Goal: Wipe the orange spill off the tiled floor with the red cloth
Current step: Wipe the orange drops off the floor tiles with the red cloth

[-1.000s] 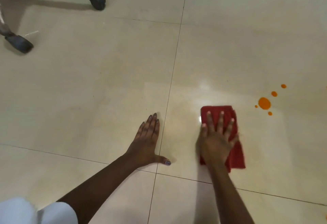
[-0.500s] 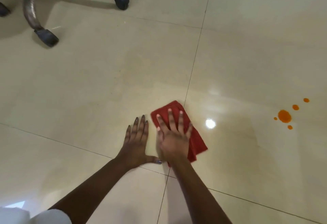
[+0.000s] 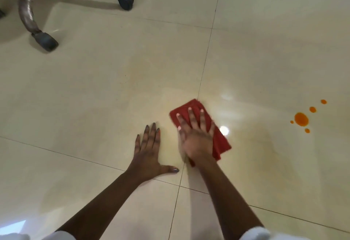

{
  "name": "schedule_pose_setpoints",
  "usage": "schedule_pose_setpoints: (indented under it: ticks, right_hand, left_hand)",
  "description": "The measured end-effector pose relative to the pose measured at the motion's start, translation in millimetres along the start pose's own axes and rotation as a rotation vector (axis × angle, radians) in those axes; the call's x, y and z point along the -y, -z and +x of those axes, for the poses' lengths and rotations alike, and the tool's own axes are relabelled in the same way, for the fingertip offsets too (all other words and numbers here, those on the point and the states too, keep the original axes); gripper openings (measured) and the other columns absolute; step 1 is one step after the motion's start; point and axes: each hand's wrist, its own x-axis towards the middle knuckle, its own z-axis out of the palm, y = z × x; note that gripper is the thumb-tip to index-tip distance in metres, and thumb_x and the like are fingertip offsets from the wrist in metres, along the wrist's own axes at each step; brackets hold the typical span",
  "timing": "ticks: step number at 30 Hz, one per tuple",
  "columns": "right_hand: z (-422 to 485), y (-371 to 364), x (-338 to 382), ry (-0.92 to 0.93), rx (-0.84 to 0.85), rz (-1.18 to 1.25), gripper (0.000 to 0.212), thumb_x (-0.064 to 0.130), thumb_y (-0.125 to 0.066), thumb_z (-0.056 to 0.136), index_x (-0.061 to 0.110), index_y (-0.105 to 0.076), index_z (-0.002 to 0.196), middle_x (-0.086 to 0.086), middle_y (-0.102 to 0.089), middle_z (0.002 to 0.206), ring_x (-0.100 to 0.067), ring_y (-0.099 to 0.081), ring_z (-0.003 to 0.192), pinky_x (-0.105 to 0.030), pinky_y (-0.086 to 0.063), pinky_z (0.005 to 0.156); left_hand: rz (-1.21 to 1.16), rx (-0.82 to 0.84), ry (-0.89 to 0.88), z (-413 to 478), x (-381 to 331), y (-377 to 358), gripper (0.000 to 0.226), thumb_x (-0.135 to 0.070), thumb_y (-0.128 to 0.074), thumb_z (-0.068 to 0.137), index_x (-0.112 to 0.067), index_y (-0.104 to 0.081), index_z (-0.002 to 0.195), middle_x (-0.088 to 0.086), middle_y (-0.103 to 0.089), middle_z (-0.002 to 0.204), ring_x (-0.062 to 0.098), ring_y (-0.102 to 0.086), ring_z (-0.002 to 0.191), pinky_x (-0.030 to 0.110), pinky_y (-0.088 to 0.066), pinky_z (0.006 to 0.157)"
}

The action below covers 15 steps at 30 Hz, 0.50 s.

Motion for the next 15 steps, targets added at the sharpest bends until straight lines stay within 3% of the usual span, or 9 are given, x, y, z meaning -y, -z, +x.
schedule_pose_setpoints:
  ticks: [3,6,8,10,12,15]
  right_hand:
    - [7,17,-58,-0.256,-0.037,0.078,0.048,0.047,-0.017,0.098,0.049,-0.005,0.144,0.008,0.007,0.158,-0.024,0.016,0.144,-0.055,0.007,0.111]
    - [-55,11,-92,-0.555,-0.182,0.173,0.049,0.046,-0.023,0.097,0.048,-0.009,0.144,0.009,0.002,0.158,-0.022,0.012,0.145,-0.055,0.0,0.113]
    - [-87,-1,-89,-0.527,-0.157,0.111,0.049,0.048,-0.018,0.096,0.048,0.0,0.142,0.011,0.007,0.156,-0.021,0.016,0.144,-0.055,0.002,0.111]
    - [-83,-1,-97,-0.37,-0.094,0.056,0.05,0.049,-0.017,0.096,0.048,0.007,0.14,0.013,0.014,0.154,-0.018,0.023,0.141,-0.053,0.005,0.111]
    - [-60,15,-125,-0.283,-0.066,0.035,0.05,0.047,-0.021,0.097,0.049,0.0,0.143,0.012,0.009,0.156,-0.018,0.019,0.143,-0.052,0.004,0.112]
    - [-68,30,-183,-0.582,-0.134,0.14,0.049,0.046,-0.023,0.098,0.048,-0.007,0.145,0.009,0.001,0.159,-0.021,0.01,0.145,-0.054,-0.001,0.114]
  left_hand:
    - [0.049,-0.014,-0.133,4,-20,-7,0.129,-0.094,-0.035,0.053,-0.023,0.035,0.136,-0.002,0.042,0.147,0.012,0.041,0.134,0.029,0.034,0.104]
    - [0.11,-0.017,-0.274,17,-44,-10,0.127,-0.092,-0.038,0.059,-0.021,0.033,0.136,-0.002,0.042,0.147,0.014,0.04,0.135,0.03,0.033,0.105]
    - [0.151,-0.009,-0.363,27,-66,-11,0.127,-0.09,-0.039,0.06,-0.019,0.031,0.138,-0.001,0.041,0.147,0.015,0.04,0.134,0.03,0.034,0.104]
    - [0.178,-0.004,-0.436,35,-90,-14,0.127,-0.089,-0.039,0.062,-0.017,0.028,0.141,-0.001,0.04,0.147,0.014,0.042,0.133,0.03,0.035,0.103]
    - [0.185,-0.002,-0.467,45,-108,-12,0.125,-0.088,-0.039,0.064,-0.015,0.022,0.145,0.0,0.038,0.147,0.014,0.043,0.132,0.031,0.033,0.105]
    - [0.216,0.006,-0.51,60,-134,-12,0.123,-0.086,-0.04,0.066,-0.014,0.02,0.146,0.001,0.037,0.148,0.016,0.042,0.132,0.034,0.027,0.109]
